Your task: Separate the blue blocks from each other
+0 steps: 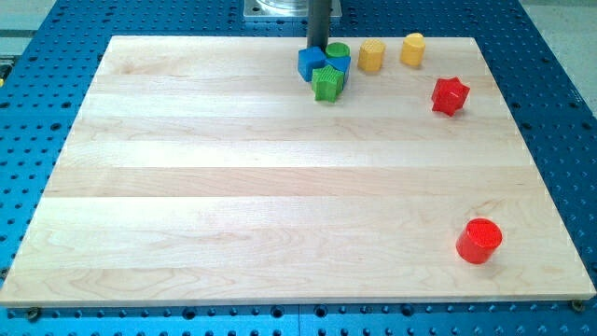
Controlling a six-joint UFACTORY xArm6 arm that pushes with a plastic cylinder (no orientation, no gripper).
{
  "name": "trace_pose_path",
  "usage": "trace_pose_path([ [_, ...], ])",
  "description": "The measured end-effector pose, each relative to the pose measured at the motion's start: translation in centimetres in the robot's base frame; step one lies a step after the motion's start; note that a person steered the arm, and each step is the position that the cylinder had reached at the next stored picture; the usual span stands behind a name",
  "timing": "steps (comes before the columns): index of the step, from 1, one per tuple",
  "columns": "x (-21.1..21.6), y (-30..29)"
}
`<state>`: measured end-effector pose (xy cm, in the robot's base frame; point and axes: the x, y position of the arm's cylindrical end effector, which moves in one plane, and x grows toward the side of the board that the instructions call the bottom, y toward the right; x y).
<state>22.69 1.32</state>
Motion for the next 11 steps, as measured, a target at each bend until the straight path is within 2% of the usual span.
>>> trace_pose_path([
  [1, 2.2, -6.6],
  [2, 6.8, -5.2],
  [3, 6.2, 0.1],
  [7, 6.2, 6.6],
  [8, 5.2, 7.4],
  [9, 2.6, 5.0],
  [10, 3.1, 3.7],
  [11, 3.2, 4.8],
])
